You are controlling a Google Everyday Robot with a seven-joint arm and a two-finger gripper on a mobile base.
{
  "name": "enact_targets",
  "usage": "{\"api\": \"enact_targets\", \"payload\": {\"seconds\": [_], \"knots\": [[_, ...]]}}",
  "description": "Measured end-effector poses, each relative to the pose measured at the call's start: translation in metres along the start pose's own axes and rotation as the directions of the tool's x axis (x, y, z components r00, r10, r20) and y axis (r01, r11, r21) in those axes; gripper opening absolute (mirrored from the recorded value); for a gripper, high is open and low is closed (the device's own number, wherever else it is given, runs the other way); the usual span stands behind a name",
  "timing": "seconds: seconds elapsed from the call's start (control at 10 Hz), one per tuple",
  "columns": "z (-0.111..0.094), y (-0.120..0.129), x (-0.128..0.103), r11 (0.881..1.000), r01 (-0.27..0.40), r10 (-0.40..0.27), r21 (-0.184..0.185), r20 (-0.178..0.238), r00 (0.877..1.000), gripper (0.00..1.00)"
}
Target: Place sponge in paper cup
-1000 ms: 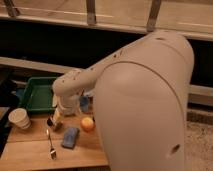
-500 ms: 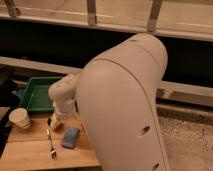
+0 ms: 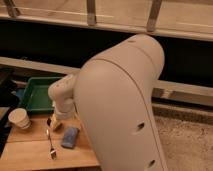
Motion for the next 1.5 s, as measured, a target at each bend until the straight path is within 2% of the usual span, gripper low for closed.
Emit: {"api": "enact_targets", "payload": {"seconds": [0.5, 0.9, 1.2, 1.5], "knots": [[0.036, 0.008, 0.005, 0.999, 0.01, -0.013, -0.031, -0.075, 0.997, 0.8], [0.055, -0.001, 0.012, 0.999, -0.009, 0.004, -0.047, -0.119, 0.993, 0.8], [0.062, -0.01, 0.013, 0.999, -0.04, 0.037, -0.015, -0.136, 0.99, 0.8], [0.059, -0.017, 0.011, 0.997, -0.062, 0.067, 0.044, -0.133, 0.989, 0.8]]}}
